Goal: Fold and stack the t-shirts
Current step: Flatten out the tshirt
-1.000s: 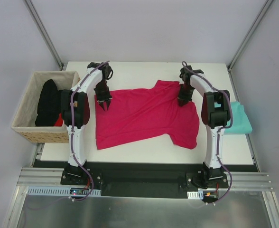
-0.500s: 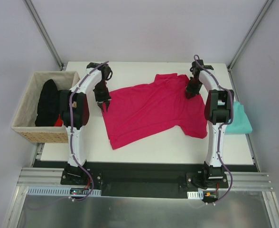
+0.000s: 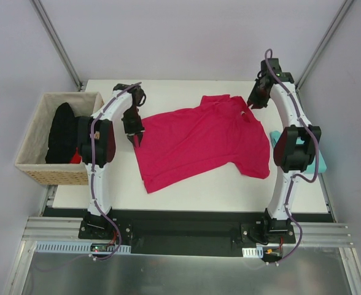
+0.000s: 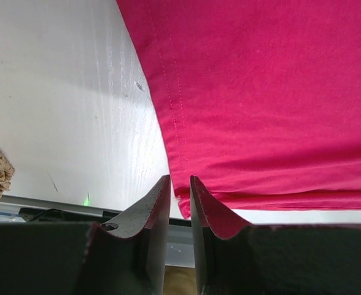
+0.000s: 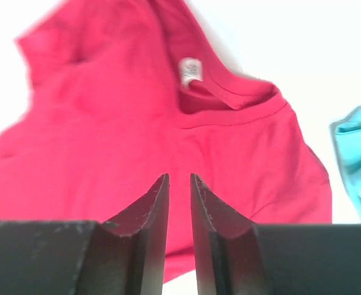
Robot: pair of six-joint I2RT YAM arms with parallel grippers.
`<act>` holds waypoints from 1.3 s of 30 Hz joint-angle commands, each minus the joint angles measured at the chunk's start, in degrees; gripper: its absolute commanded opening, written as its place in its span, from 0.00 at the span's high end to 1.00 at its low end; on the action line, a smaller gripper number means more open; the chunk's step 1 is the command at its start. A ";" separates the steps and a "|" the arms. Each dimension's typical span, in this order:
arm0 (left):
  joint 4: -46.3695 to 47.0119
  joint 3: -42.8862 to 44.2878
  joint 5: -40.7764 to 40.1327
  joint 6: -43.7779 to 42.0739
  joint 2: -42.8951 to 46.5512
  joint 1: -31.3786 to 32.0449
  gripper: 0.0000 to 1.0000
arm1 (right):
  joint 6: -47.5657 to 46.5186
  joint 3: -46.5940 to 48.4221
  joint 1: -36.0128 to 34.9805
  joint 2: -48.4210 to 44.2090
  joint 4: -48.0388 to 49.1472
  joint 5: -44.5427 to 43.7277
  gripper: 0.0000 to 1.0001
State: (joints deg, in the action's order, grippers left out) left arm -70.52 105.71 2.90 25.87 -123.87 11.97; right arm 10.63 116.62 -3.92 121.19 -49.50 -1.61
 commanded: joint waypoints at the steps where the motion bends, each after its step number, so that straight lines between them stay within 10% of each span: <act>1: 0.03 2.48 2.29 -1.78 -2.51 0.69 0.83 | -1.32 2.30 -0.91 -8.23 0.54 1.08 0.77; 5: 0.12 3.36 3.17 -2.31 -5.23 1.48 1.00 | -1.49 1.16 -1.35 -11.22 1.50 3.28 0.77; 39: -0.40 6.87 4.75 -3.72 -12.44 3.42 1.00 | -2.63 0.81 -1.26 -19.40 2.03 1.96 0.78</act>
State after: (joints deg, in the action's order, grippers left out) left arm -69.65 110.02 8.51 23.22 -135.17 16.38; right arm 9.34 117.32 -5.63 108.25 -48.25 0.91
